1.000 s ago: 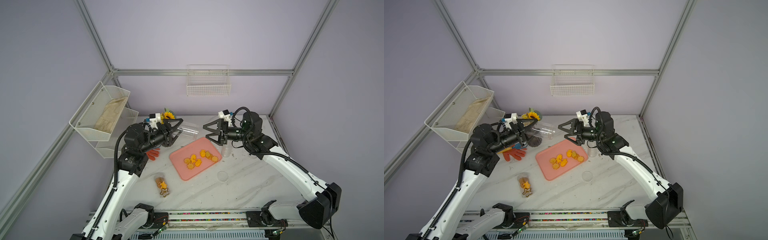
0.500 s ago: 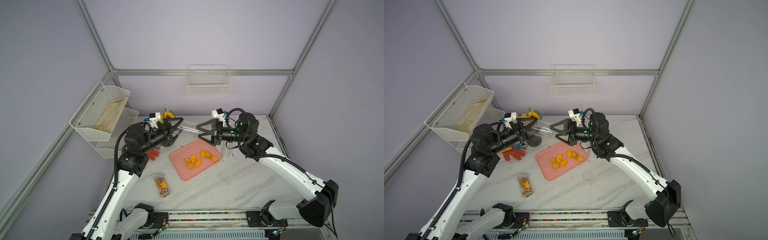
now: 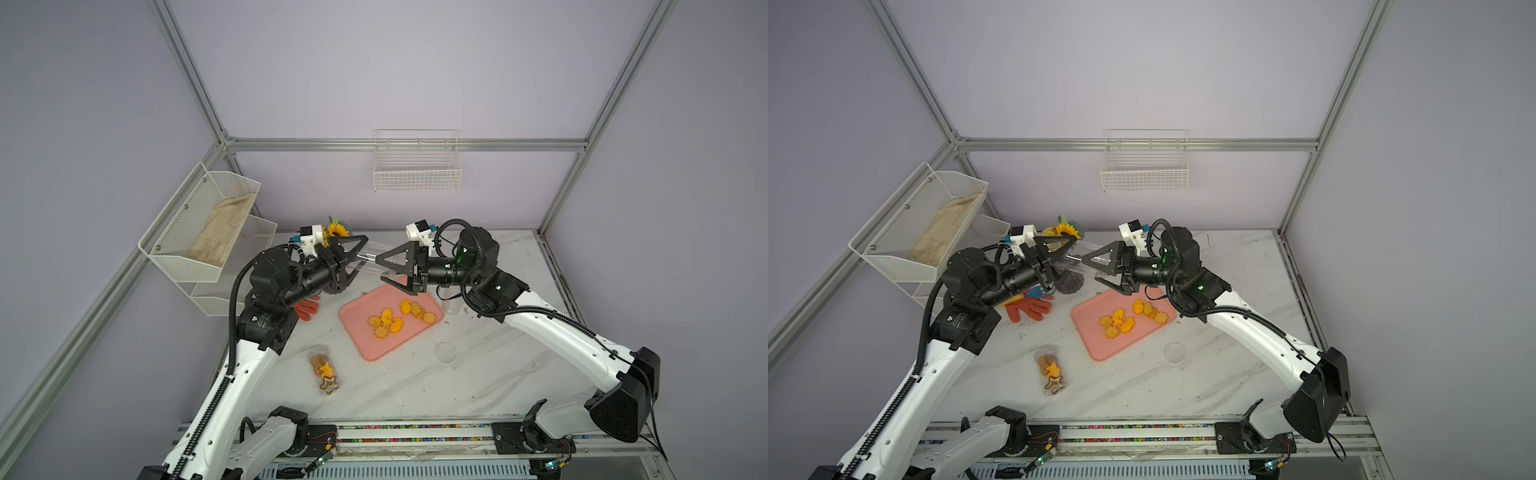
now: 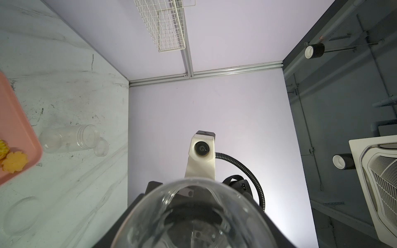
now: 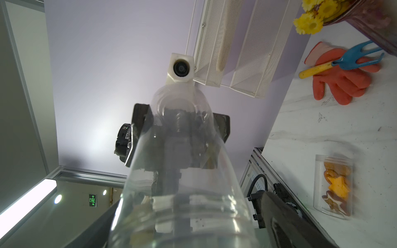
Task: Pour the cookies out of the jar
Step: Place the jar at the center of the board.
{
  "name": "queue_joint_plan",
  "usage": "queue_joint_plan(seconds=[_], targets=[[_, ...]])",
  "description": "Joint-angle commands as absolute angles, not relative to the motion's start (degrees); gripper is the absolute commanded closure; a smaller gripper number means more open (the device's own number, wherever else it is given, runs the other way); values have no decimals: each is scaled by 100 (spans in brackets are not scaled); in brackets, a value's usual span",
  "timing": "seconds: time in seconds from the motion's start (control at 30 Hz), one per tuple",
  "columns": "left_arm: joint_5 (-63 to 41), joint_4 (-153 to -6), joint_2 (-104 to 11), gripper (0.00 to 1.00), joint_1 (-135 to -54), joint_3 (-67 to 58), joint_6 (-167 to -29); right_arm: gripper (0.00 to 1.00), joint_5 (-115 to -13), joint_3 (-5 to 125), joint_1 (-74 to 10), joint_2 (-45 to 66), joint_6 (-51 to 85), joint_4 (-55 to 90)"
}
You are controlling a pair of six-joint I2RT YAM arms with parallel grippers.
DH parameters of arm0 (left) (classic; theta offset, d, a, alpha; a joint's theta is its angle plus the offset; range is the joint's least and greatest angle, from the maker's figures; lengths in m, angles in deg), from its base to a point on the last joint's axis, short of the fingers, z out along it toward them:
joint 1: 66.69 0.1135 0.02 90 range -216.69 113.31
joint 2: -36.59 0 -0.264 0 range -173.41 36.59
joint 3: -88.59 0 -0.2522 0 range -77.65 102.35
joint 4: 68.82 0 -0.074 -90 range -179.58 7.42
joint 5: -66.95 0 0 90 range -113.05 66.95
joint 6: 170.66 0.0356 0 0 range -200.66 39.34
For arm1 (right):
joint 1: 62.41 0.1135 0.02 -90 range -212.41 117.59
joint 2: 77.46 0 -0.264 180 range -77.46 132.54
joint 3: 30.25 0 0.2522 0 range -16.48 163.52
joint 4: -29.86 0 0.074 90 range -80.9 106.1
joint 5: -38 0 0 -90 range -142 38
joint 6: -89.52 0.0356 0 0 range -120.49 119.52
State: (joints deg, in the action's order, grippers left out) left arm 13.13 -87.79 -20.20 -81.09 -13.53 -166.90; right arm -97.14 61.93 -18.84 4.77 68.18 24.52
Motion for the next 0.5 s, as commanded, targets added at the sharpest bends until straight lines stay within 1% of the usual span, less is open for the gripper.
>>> queue_joint_plan(seconds=[0.0, 0.47], targets=[[1311, -8498, -1975, 38, -8137, -1536, -16696, 10, -9614, 6398, -1839, 493, 6935, 2778], [1331, -8486, -2001, 38, -8137, -1505, -16696, 32, -9497, 6362, -1829, 463, 7034, 2917]])
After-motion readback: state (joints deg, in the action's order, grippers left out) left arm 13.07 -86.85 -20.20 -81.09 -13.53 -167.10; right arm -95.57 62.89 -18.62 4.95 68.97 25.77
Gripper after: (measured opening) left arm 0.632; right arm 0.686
